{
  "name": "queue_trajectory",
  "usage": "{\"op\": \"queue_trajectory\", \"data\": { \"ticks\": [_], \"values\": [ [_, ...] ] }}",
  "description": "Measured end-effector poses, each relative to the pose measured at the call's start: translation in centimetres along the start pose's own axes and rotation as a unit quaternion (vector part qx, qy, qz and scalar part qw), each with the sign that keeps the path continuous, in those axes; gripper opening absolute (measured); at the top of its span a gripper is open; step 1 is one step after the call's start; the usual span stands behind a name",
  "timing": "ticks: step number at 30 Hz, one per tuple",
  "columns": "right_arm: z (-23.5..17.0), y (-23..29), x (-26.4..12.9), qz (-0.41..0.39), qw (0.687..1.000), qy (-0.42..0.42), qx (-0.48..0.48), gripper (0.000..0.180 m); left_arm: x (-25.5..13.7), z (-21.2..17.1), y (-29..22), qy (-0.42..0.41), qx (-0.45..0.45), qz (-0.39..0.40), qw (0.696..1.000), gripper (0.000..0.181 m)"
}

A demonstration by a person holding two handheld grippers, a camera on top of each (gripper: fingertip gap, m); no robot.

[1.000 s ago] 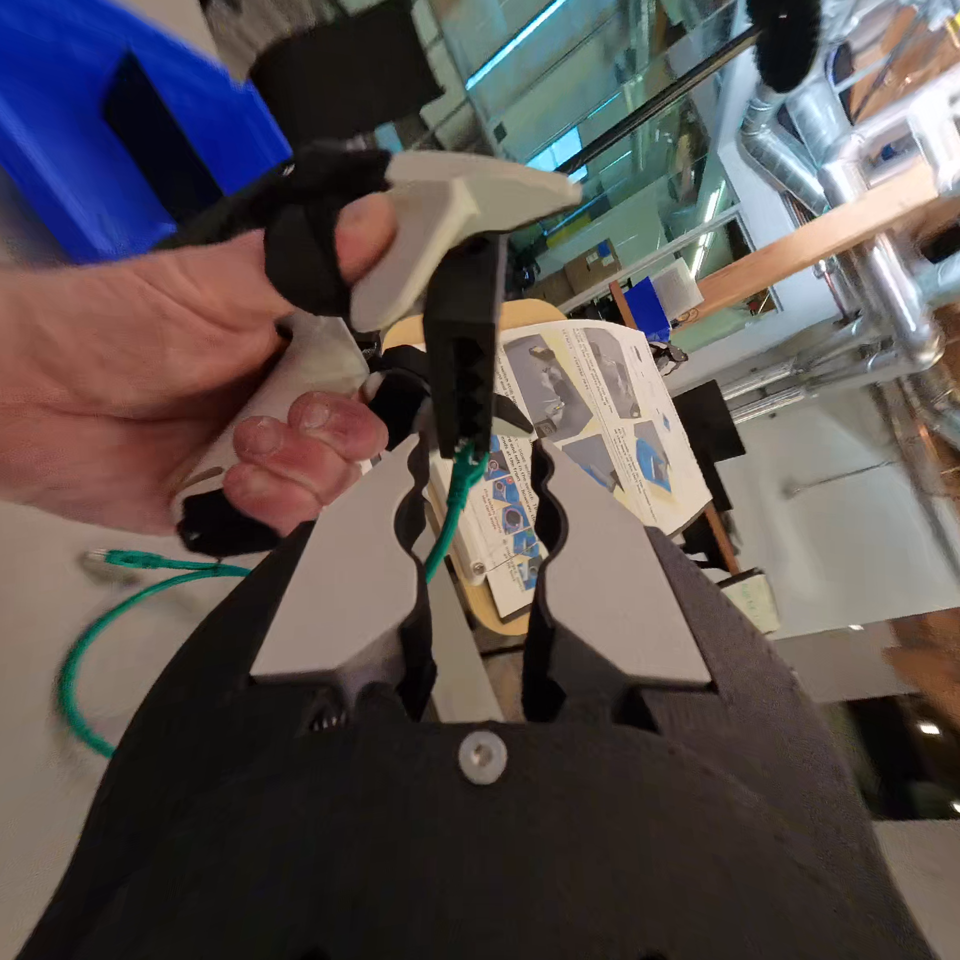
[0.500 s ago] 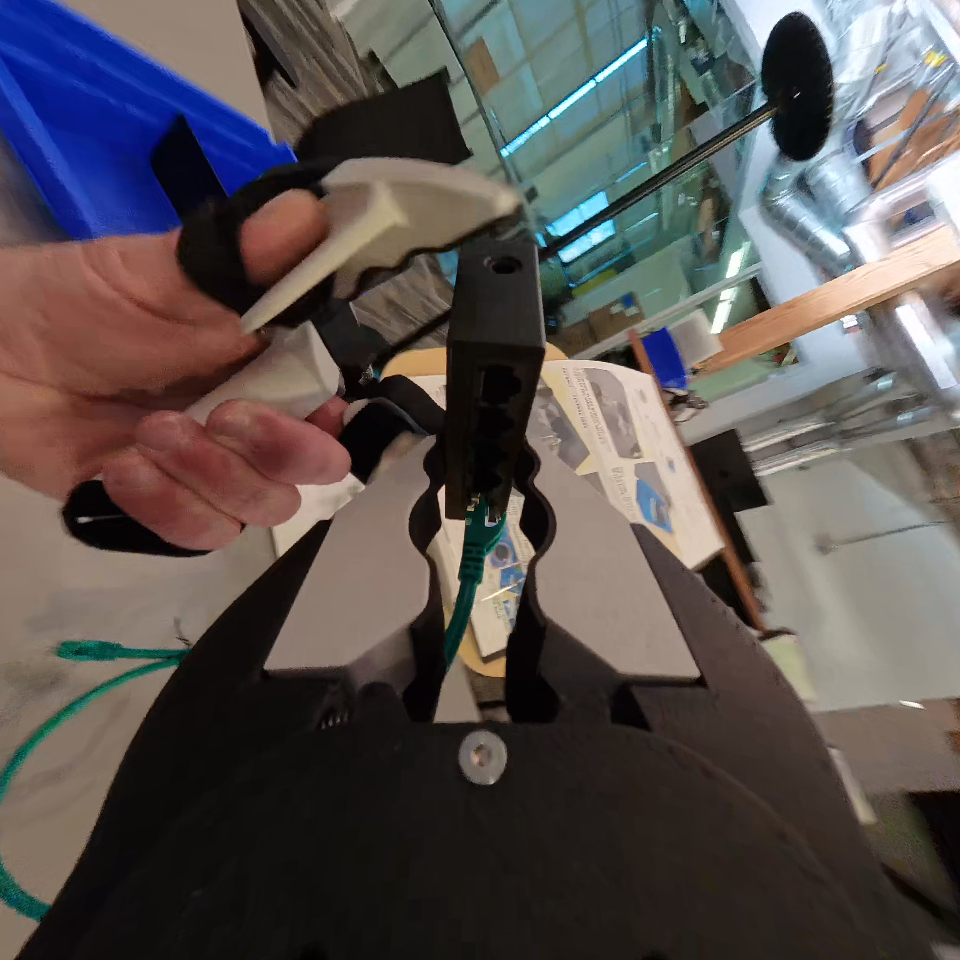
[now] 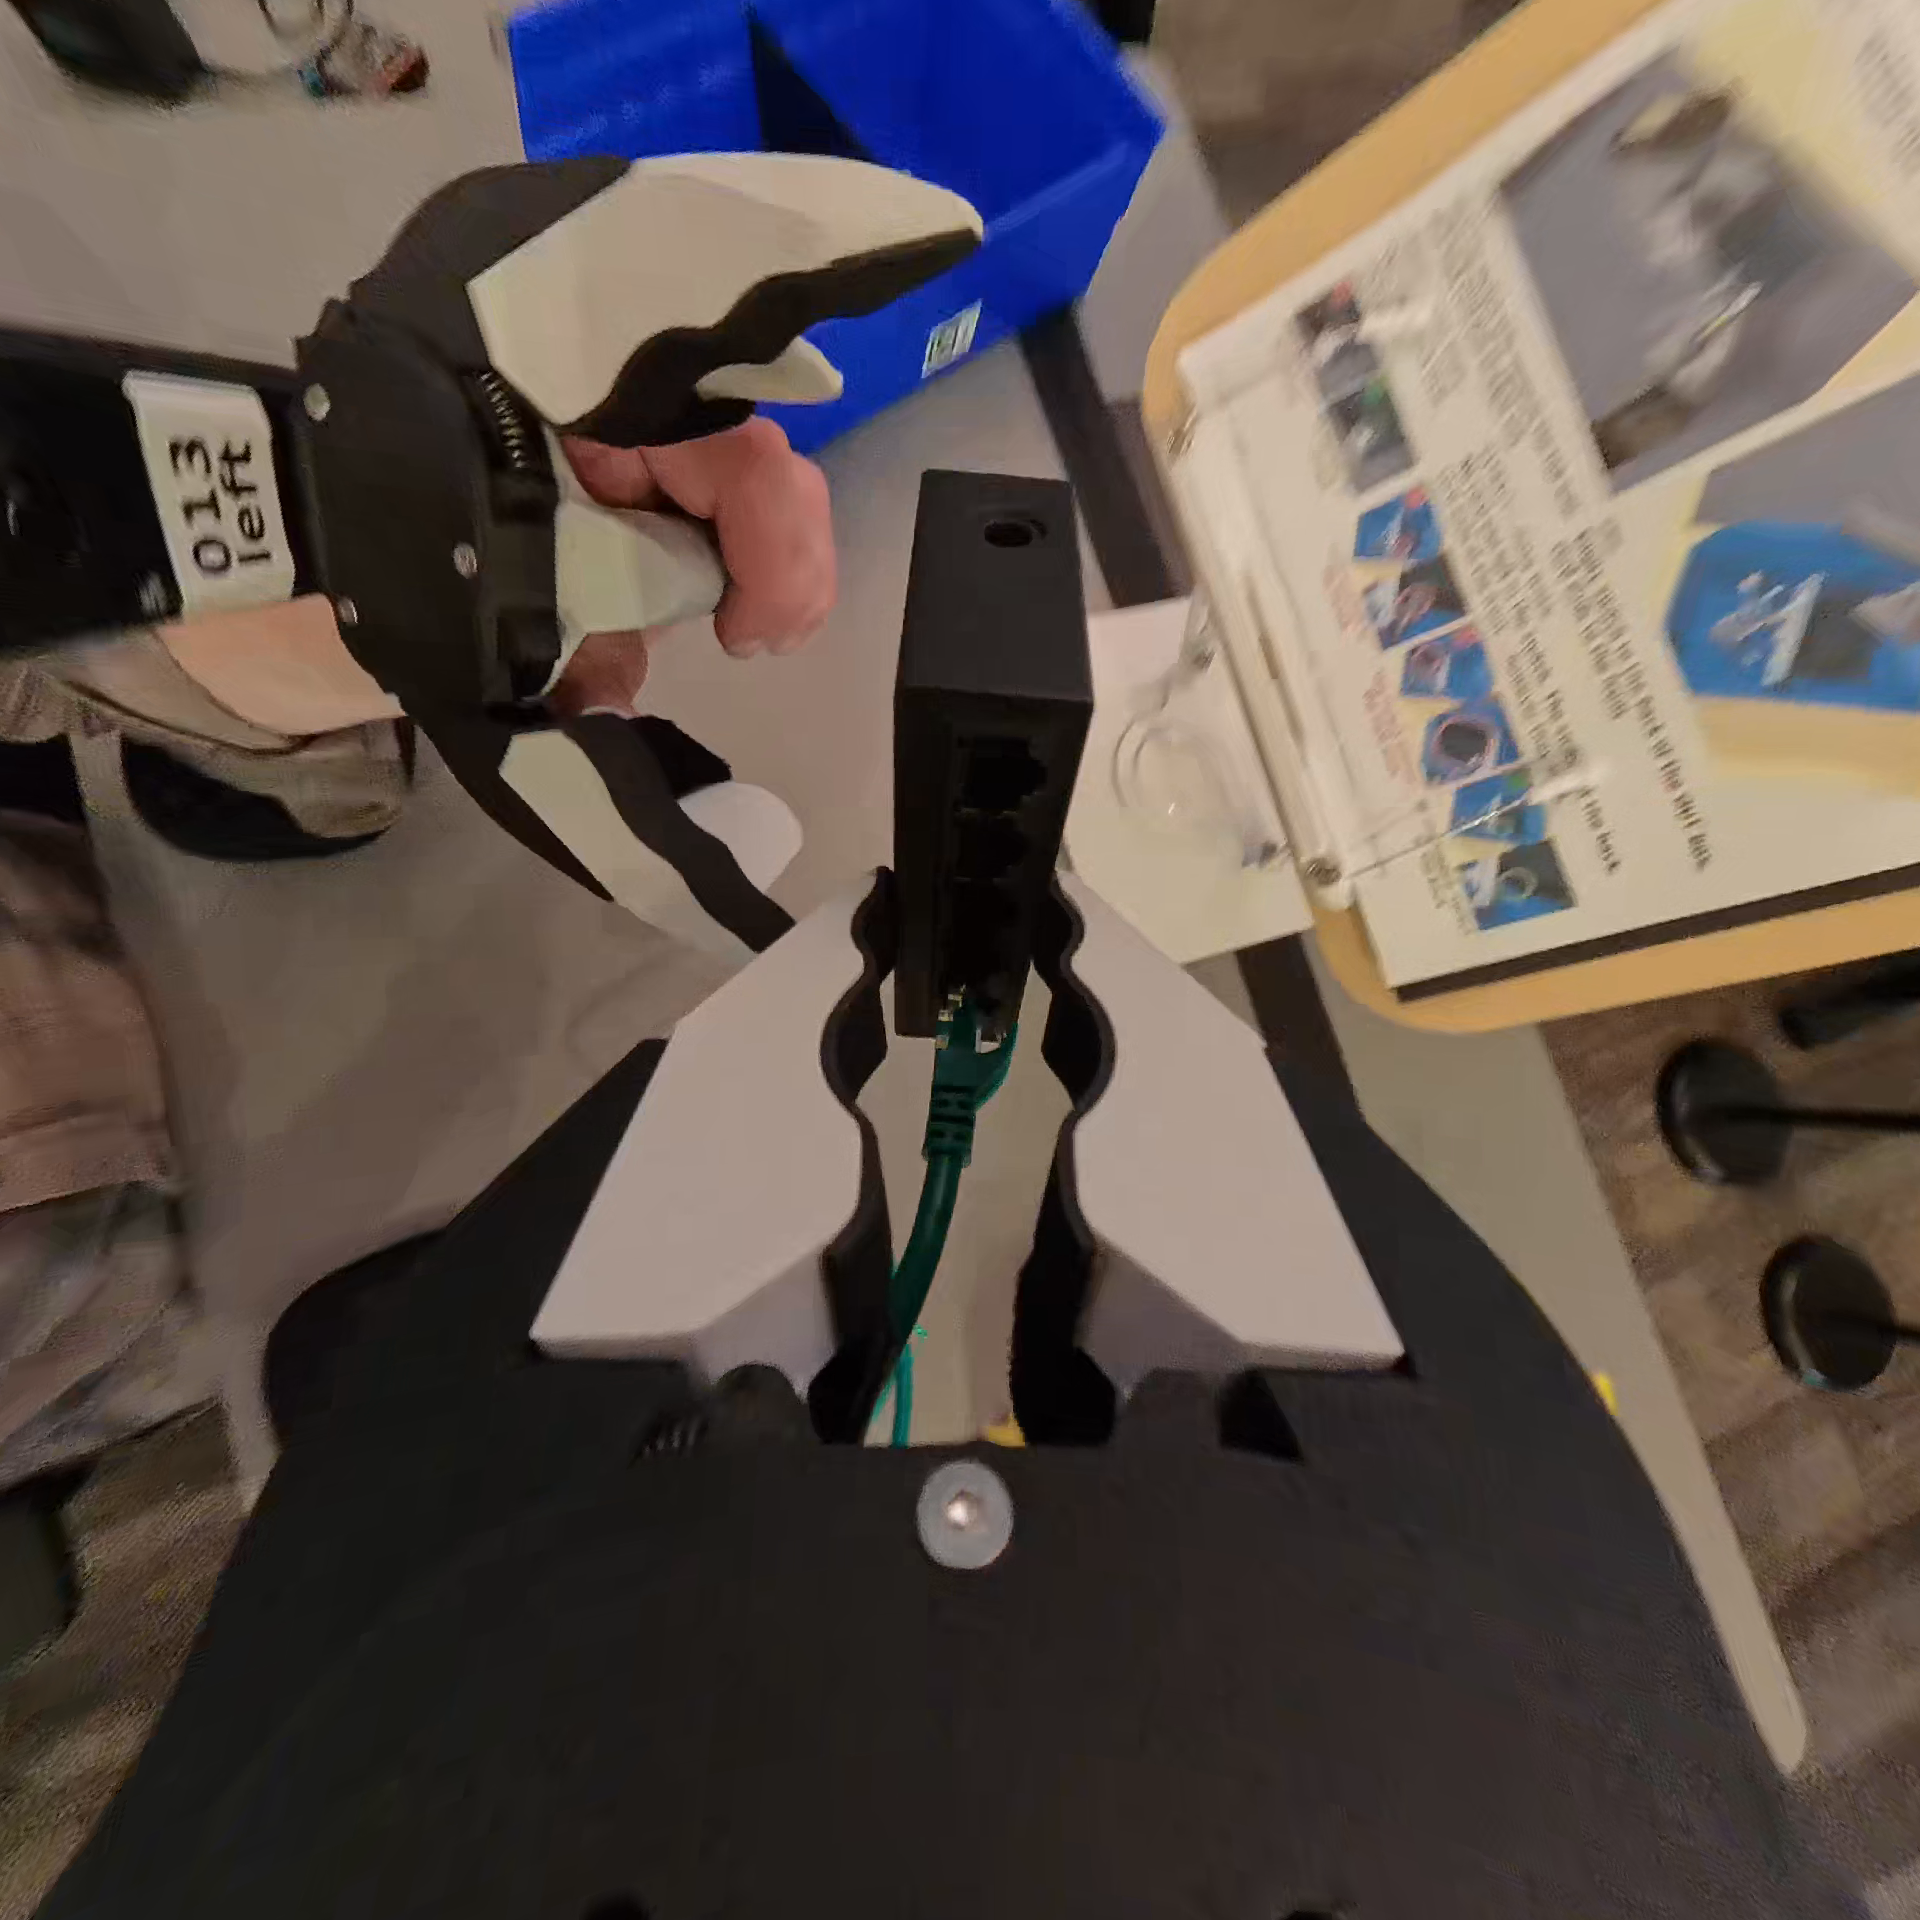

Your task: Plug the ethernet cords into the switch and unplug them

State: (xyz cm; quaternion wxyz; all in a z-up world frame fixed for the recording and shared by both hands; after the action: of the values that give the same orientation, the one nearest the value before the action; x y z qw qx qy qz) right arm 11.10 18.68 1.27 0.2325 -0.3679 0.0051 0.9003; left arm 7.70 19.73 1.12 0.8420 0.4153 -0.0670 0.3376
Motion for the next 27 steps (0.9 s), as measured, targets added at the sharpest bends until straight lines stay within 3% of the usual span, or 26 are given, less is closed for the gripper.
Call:
{"op": "queue_trajectory", "data": {
  "ticks": [4, 11, 13, 15, 25, 27],
  "values": [
    [-1.8, 0.5, 1.6, 0.025, 0.994, 0.104, 0.018, 0.024, 1.0, -0.4, -2.0, 0.034, 0.089, 0.008, 0.995, 0.146],
    [-2.8, 2.0, 4.4, 0.019, 0.984, 0.176, 0.016, 0.024, 2.0, -3.8, -3.6, 0.107, 0.099, 0.043, 0.988, 0.148],
    [-3.1, 2.2, 4.9, 0.015, 0.982, 0.188, 0.011, 0.025, 2.0, -4.8, -3.4, 0.122, 0.094, 0.053, 0.987, 0.147],
    [-3.4, 2.0, 5.3, 0.006, 0.980, 0.197, 0.009, 0.025, 1.9, -5.1, -3.2, 0.116, 0.101, 0.059, 0.986, 0.131],
    [-0.8, 2.0, 6.5, -0.026, 0.982, 0.179, -0.046, 0.026, 1.1, -5.0, -0.2, 0.072, 0.080, 0.129, 0.986, 0.131],
    [0.9, 2.4, 6.3, -0.037, 0.985, 0.157, -0.067, 0.035, 0.6, -4.8, 1.3, 0.063, 0.081, 0.150, 0.983, 0.131]
  ]
}}
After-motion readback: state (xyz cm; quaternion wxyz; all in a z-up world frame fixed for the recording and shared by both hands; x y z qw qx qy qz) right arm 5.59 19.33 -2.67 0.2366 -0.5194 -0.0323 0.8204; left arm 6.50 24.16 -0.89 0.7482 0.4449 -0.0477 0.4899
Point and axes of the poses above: each gripper's, where its closed fingertips meet, x out along the fingers, z out of its top, y = z × x across the jaws, the point moved 1 cm from there along -x, back along the fingers, and after that the axes turned 6 degrees about -y, right-handed, at the moved point
